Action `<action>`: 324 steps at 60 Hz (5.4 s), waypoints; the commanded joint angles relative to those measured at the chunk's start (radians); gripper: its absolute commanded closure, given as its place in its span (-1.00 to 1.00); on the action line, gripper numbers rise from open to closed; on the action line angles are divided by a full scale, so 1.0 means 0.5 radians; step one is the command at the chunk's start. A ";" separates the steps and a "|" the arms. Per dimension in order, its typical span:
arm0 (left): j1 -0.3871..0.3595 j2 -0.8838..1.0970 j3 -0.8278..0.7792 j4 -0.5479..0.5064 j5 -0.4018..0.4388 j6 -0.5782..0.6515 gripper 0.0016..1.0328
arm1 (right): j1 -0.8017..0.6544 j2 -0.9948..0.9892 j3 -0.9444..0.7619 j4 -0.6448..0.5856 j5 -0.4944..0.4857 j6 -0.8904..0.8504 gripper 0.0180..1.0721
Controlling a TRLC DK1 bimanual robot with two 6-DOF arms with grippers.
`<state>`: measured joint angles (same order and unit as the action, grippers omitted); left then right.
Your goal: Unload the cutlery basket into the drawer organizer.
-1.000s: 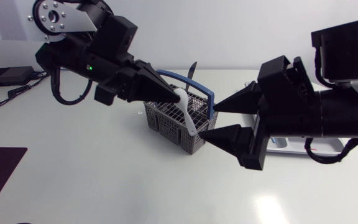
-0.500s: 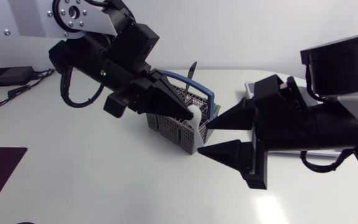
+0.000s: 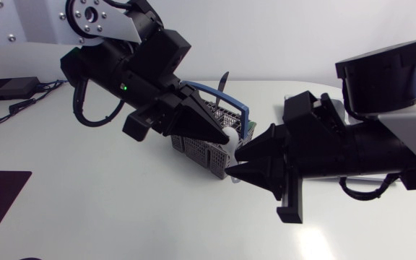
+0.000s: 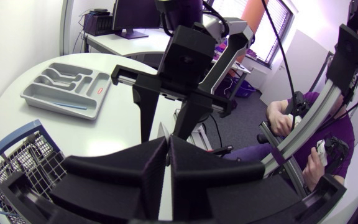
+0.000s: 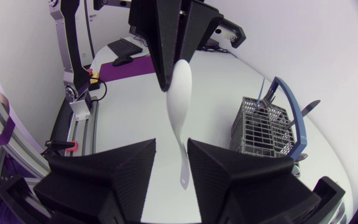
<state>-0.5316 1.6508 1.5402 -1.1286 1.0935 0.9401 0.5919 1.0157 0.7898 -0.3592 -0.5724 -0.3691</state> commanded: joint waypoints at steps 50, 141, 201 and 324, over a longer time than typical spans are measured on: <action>0.327 -0.010 -0.025 0.812 -0.558 -0.708 -0.90 | -0.638 -0.421 -0.196 -0.411 0.212 -0.388 0.88; 0.517 0.055 -0.344 1.288 -1.095 -0.629 -0.90 | -2.356 1.270 0.028 0.780 0.433 -2.127 0.87; 0.535 0.042 -0.365 1.275 -1.144 -0.506 -0.90 | -1.981 0.515 -0.125 0.221 0.497 -1.692 -0.63; 0.385 0.358 -0.715 2.730 -1.184 -0.543 0.71 | -0.908 0.171 -0.153 -0.095 0.525 -0.658 -0.69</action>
<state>-0.3416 1.8648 1.2400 0.2058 0.4957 0.7071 0.1234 1.0870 0.7185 -0.4179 -0.3126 -0.7261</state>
